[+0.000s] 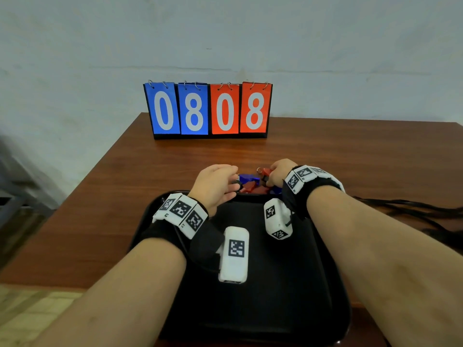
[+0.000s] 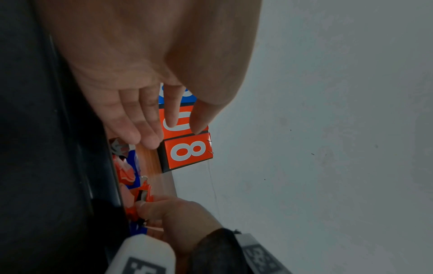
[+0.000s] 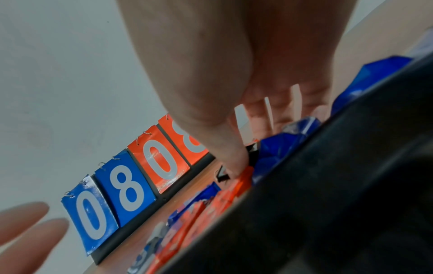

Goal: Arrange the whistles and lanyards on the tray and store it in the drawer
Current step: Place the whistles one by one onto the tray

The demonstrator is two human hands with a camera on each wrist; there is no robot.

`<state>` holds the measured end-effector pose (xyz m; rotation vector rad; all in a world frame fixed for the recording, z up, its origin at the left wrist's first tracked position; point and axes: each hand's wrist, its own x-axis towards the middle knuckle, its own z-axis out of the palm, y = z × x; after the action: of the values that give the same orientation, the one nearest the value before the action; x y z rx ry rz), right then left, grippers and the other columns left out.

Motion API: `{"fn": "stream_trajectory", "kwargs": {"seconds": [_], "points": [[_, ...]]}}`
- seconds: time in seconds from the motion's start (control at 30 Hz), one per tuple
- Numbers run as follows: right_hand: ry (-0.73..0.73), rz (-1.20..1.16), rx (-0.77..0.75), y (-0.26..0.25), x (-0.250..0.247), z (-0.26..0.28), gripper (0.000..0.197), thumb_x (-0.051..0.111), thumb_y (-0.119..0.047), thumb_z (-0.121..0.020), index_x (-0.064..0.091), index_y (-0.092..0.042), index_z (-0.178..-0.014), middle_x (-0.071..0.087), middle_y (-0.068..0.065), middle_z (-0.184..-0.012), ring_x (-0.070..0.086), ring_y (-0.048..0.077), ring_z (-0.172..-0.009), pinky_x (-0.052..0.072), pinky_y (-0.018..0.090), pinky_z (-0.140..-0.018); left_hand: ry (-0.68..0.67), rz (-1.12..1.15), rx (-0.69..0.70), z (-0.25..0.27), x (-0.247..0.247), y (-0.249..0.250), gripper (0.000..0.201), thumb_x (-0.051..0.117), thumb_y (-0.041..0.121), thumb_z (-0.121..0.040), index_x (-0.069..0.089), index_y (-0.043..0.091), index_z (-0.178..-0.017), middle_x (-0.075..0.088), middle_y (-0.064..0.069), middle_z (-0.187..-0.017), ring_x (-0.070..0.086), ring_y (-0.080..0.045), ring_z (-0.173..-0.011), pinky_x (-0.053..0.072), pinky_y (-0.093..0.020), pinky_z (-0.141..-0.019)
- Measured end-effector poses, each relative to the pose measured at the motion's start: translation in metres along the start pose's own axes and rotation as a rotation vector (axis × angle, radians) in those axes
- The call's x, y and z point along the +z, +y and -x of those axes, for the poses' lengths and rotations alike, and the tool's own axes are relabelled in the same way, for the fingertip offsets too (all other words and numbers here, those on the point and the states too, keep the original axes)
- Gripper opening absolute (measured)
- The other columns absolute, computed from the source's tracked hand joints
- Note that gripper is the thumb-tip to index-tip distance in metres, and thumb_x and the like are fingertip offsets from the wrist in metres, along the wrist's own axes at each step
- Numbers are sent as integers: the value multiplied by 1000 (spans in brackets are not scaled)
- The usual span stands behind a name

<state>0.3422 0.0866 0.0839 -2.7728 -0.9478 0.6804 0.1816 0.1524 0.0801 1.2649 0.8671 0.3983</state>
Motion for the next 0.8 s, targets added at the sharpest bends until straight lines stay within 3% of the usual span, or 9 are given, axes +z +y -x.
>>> {"fn": "stream_trajectory", "kwargs": {"seconds": [0.17,0.3,0.4,0.5,0.6,0.67,0.73,0.8], "points": [[12,-85,0,5,3,-3,38,67,-26,-86,62,-5,-116,65,12,-118,61,26,-107,47,32,-83,-3,31,-20,-4,9,-3,16,57,21,-94,57,16,-109,65,-10,-112,64,-17,-84,56,-28,-79],[49,-247,-46,12,4,-1,45,72,-23,-81,59,-7,-121,64,12,-118,60,27,-108,48,36,-90,-3,67,-30,-7,17,-5,23,57,19,-94,56,12,-116,64,-12,-113,65,-22,-93,55,-28,-79],[100,-401,-121,15,3,3,50,73,-23,-80,53,-12,-124,61,6,-113,60,21,-98,52,34,-85,2,100,-27,-10,26,-3,24,56,19,-95,54,12,-118,62,-8,-106,65,-25,-103,55,-28,-80],[76,-529,-215,12,3,10,42,71,-21,-82,53,-14,-119,62,6,-108,63,21,-93,56,37,-83,-14,120,-51,-11,34,1,18,56,23,-96,54,15,-112,61,-4,-101,64,-25,-106,54,-31,-86],[52,-596,-280,12,5,18,34,71,-18,-82,55,-15,-112,63,6,-103,63,22,-87,56,40,-84,-22,124,-79,-10,38,2,14,56,22,-96,57,14,-108,62,-9,-109,63,-27,-107,54,-32,-86],[24,-624,-298,13,7,23,27,71,-16,-82,56,-15,-105,63,6,-97,62,21,-84,55,39,-84,-8,126,-71,-9,40,-1,22,55,14,-96,59,8,-117,62,-12,-112,63,-24,-101,55,-31,-84],[-18,-672,-311,13,7,29,14,67,-12,-84,58,-17,-93,64,8,-94,62,21,-82,55,37,-83,6,107,-48,-10,40,-4,29,54,4,-94,58,2,-123,62,-12,-103,63,-19,-87,54,-29,-78],[-37,-713,-318,14,7,35,7,62,-11,-88,61,-17,-86,65,8,-91,63,19,-80,55,32,-79,22,95,-51,-8,39,-6,28,52,0,-94,61,1,-121,64,-14,-102,64,-22,-90,55,-25,-71]]}}
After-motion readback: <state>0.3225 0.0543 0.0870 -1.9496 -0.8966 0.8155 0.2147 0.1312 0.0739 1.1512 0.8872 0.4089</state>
